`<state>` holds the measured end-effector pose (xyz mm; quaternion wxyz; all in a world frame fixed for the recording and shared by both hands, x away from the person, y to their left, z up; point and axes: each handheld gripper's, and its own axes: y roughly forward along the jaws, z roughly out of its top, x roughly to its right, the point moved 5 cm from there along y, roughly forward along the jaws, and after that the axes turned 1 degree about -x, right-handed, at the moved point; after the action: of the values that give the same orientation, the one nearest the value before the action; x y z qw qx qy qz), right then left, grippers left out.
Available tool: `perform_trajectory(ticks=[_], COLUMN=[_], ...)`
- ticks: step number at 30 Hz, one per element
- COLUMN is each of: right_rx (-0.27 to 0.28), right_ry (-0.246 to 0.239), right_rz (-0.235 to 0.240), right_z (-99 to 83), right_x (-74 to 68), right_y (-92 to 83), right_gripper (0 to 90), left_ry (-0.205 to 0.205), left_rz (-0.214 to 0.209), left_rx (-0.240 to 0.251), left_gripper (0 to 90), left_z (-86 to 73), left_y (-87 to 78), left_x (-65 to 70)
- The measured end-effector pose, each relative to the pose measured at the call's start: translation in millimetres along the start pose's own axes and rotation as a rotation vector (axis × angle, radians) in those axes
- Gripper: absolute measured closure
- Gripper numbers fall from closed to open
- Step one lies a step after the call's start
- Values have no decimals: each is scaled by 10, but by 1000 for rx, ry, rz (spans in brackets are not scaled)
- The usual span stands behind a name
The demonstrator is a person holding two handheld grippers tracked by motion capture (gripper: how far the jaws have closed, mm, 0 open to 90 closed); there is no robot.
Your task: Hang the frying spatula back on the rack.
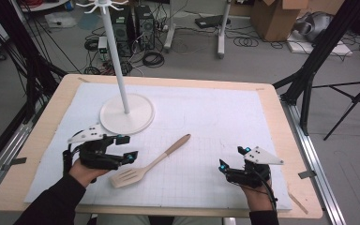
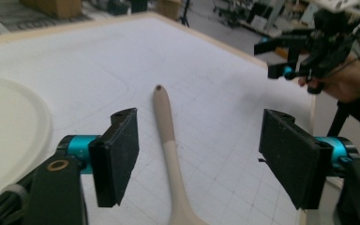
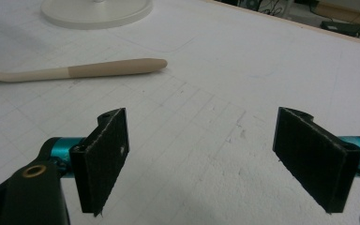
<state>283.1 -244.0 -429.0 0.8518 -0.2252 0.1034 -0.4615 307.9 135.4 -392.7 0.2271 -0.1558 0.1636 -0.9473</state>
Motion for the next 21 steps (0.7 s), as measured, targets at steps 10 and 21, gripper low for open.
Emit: perform_trajectory(ticks=[10, 21], right_rx=[8, 8], right_ry=[8, 8], right_rz=[4, 4], right_z=[1, 3], right_x=[20, 26], right_y=[-2, -3], right_gripper=[175, 175], left_ry=[-34, -4], left_rz=[28, 23], left_rx=[-219, -391], left_gripper=[338, 460], left_z=[-163, -283], left_y=[405, 728], left_x=[-124, -90])
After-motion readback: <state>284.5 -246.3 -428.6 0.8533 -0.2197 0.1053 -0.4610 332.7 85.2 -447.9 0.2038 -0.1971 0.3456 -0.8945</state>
